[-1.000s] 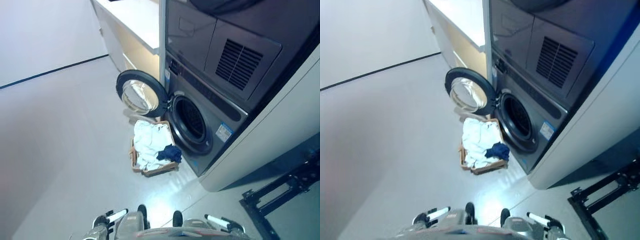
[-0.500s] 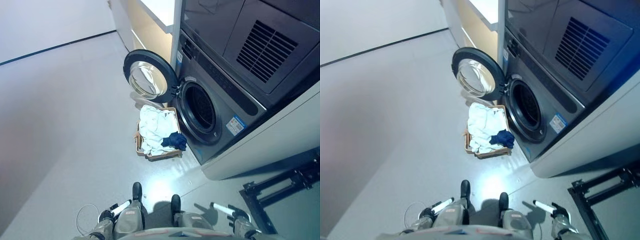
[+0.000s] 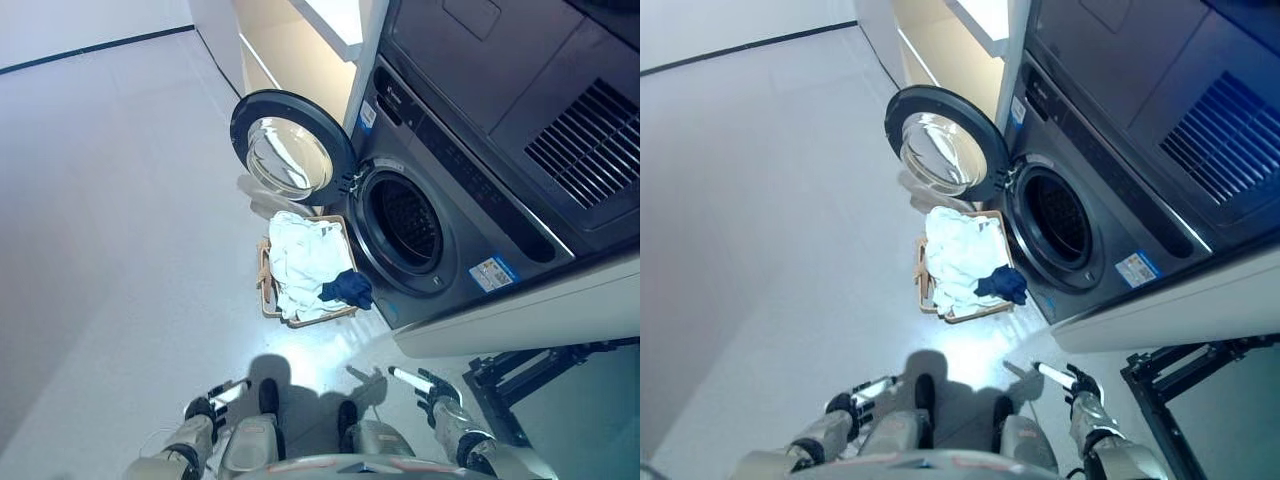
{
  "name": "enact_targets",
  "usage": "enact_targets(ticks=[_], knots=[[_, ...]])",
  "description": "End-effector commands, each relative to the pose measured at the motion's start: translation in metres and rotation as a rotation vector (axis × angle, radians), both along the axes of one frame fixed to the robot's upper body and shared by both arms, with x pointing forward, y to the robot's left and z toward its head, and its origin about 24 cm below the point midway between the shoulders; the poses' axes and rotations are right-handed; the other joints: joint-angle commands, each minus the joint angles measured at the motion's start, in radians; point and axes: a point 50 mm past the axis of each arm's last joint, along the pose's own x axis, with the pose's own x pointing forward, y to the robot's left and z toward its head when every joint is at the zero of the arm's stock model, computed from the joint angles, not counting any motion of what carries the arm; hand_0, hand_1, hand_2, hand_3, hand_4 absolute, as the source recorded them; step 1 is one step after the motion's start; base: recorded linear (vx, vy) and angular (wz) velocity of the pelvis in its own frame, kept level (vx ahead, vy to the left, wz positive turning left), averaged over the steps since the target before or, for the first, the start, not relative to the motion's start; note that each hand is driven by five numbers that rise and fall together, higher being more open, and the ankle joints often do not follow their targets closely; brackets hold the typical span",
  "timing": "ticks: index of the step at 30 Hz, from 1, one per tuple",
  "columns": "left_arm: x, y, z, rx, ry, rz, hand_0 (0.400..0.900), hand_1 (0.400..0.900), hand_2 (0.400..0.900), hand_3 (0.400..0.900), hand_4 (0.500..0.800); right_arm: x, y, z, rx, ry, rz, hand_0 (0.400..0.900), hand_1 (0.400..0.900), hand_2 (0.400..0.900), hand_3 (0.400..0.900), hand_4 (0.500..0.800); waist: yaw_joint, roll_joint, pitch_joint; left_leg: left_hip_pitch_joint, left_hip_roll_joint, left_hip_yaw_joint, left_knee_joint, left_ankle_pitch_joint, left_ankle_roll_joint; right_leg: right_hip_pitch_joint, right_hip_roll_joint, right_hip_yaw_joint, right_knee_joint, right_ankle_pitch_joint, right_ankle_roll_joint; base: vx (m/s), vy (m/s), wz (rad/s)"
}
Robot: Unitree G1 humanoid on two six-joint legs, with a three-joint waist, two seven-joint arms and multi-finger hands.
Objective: Put the clothes in the basket into the washing machine.
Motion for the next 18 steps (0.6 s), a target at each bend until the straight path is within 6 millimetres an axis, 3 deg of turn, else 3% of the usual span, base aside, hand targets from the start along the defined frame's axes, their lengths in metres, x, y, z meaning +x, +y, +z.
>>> enact_targets(ticks=[1, 5, 7, 9, 10, 14, 18], knots=[[0.000, 0.019, 0.006, 0.080, -0.012, 0.017, 0.900, 0.900, 0.900, 0.900, 0.800, 0.027, -0.002, 0.016, -0.018, -0.142, -0.013, 0.900, 0.900, 0.900, 0.900, 0.800, -0.008, 0.016, 0.074, -0.025, -0.063, -0.065, 0.040, -0.091, 0.011, 0.041, -0.033, 0.018, 0.148, 0.069, 0.024, 0.14, 0.113, 0.01], [0.013, 0.017, 0.010, 0.088, -0.045, 0.007, 0.900, 0.900, 0.900, 0.900, 0.800, 0.044, 0.002, 0.027, -0.014, -0.213, -0.004, 0.900, 0.900, 0.900, 0.900, 0.800, -0.017, 0.028, 0.105, 0.027, -0.047, -0.067, -0.010, -0.075, -0.012, -0.032, 0.057, 0.033, -0.047, -0.042, 0.020, 0.15, -0.002, 0.04], [0.014, 0.015, 0.010, 0.088, -0.043, -0.008, 0.900, 0.900, 0.900, 0.900, 0.800, 0.044, 0.002, 0.027, -0.013, -0.220, -0.007, 0.900, 0.900, 0.900, 0.900, 0.800, -0.022, 0.023, 0.103, 0.047, -0.049, -0.074, -0.027, -0.080, -0.025, -0.008, 0.086, 0.077, -0.285, -0.016, 0.041, 0.22, -0.099, 0.19], [0.013, 0.013, 0.009, 0.084, -0.042, -0.007, 0.900, 0.900, 0.900, 0.900, 0.800, 0.040, 0.001, 0.026, -0.014, -0.214, -0.012, 0.900, 0.900, 0.900, 0.900, 0.800, -0.024, 0.017, 0.097, 0.065, -0.052, -0.080, -0.046, -0.084, -0.036, -0.003, 0.079, 0.112, -0.438, 0.052, 0.064, 0.24, -0.139, 0.14], [0.012, 0.012, 0.008, 0.080, -0.040, -0.003, 0.900, 0.900, 0.900, 0.900, 0.800, 0.039, 0.001, 0.025, -0.020, -0.213, -0.007, 0.900, 0.900, 0.900, 0.900, 0.800, -0.022, 0.017, 0.094, 0.075, -0.051, -0.083, -0.051, -0.088, -0.043, -0.006, 0.071, 0.105, -0.476, 0.076, 0.073, 0.23, -0.193, 0.13], [0.005, 0.008, 0.004, 0.058, -0.026, 0.017, 0.900, 0.900, 0.900, 0.900, 0.800, 0.033, -0.002, 0.022, -0.034, -0.189, 0.026, 0.900, 0.900, 0.900, 0.900, 0.800, -0.026, 0.016, 0.082, 0.123, -0.044, -0.111, -0.043, -0.117, -0.063, -0.006, 0.066, 0.100, -0.445, 0.096, 0.072, 0.30, -0.283, 0.31], [-0.005, -0.007, -0.003, -0.008, -0.020, 0.054, 0.900, 0.900, 0.900, 0.900, 0.800, 0.029, -0.014, 0.023, -0.073, -0.173, 0.055, 0.900, 0.900, 0.900, 0.900, 0.800, -0.041, 0.050, 0.071, 0.128, -0.024, -0.127, 0.103, -0.169, -0.091, 0.014, 0.078, 0.066, -0.367, 0.035, 0.036, 0.32, -0.336, 0.32]])
